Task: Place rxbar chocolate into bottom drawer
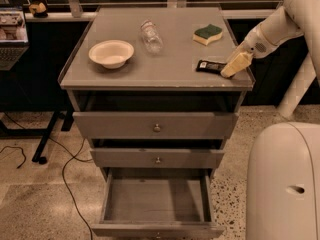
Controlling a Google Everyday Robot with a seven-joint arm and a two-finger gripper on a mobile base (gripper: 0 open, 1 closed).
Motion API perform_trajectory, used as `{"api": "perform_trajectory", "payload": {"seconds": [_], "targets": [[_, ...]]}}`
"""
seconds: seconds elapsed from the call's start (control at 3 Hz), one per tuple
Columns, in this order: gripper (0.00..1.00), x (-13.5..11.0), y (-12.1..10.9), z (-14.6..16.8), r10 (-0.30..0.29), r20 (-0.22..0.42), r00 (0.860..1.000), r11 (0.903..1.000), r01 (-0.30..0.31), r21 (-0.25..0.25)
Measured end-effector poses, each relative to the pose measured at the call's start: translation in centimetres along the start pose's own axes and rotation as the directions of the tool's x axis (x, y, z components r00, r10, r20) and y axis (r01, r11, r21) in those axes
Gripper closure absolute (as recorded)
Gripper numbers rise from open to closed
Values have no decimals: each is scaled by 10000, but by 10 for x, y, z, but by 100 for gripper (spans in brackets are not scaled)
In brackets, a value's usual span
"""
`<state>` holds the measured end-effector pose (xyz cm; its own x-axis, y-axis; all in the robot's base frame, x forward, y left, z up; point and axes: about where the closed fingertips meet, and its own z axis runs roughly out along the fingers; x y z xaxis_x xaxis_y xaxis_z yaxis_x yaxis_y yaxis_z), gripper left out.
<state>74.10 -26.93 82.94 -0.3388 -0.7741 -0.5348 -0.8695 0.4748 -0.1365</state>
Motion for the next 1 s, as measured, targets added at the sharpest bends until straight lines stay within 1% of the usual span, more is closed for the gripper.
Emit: {"api": "perform_trajectory", "payload": {"seconds": [0.33,0.67,1.0], "targets": [[88,0,0,0,0,0,10000,10000,0,0],[100,0,0,0,0,0,10000,10000,0,0],[100,0,0,0,0,0,10000,10000,0,-1]]}}
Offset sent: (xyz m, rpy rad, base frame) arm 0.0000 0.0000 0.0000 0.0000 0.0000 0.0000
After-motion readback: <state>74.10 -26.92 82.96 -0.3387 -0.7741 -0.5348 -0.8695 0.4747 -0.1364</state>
